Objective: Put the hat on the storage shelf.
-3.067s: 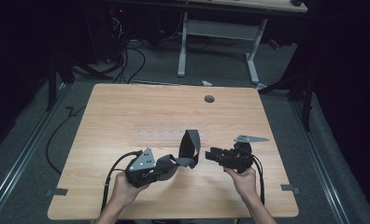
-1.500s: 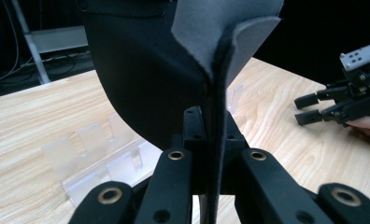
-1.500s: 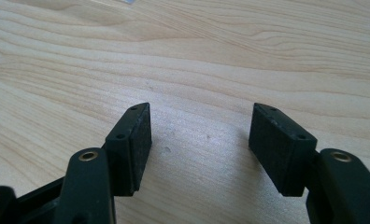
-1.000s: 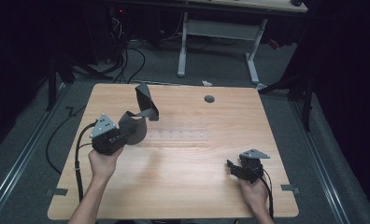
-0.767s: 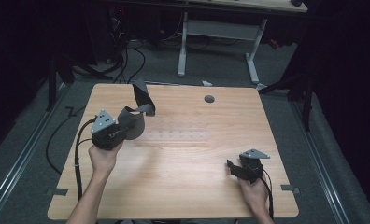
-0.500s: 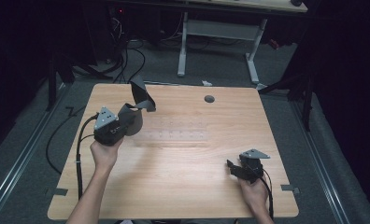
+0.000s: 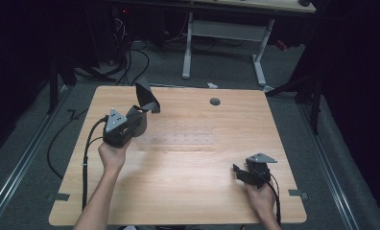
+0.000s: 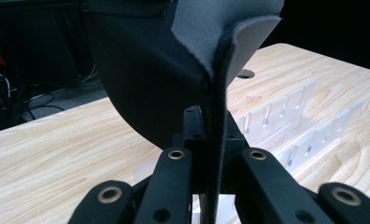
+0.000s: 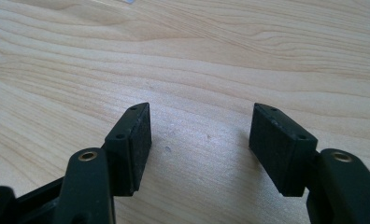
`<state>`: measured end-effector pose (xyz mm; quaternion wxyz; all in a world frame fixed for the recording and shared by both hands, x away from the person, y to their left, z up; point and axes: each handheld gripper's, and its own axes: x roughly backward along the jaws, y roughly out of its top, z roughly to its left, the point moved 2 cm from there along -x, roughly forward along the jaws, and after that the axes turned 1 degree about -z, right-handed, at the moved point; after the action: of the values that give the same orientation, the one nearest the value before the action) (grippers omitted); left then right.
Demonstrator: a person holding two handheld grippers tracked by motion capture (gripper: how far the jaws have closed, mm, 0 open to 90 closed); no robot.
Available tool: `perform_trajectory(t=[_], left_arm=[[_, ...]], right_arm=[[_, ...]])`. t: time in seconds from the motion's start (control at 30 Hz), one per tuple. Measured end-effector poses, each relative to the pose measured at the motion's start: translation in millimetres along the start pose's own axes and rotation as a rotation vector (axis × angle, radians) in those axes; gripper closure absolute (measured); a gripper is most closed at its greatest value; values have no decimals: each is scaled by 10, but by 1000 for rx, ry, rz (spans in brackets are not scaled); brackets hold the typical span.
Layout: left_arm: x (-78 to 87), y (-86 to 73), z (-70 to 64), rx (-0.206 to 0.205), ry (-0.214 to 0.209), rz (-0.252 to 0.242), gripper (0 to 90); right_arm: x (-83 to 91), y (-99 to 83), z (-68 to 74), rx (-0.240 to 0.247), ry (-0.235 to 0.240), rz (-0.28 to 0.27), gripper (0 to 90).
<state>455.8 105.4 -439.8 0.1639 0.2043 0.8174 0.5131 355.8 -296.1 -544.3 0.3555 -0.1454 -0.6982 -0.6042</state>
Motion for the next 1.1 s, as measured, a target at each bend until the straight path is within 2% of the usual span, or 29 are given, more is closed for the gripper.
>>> perform_trajectory(t=[0.13,0.2,0.37,0.53,0.83,1.03,1.1], left_arm=[[-18,0,8,4,9,-15,864],[-22,-9,14,-8,14,-13,864],[-28,-44,21,-8,15,-9,864],[-62,-96,53,12,27,-6,863],[-97,-222,121,34,51,35,861],[-87,-265,163,64,68,28,855],[-83,-270,162,63,71,29,854]], right_arm=[[0,0,1,0,0,0,390],[0,0,1,0,0,0,389],[0,0,1,0,-1,0,389],[0,-1,1,0,-1,0,389],[1,-1,3,-2,-1,0,389],[0,-1,2,0,-1,0,388],[0,-1,2,-1,-1,0,388]])
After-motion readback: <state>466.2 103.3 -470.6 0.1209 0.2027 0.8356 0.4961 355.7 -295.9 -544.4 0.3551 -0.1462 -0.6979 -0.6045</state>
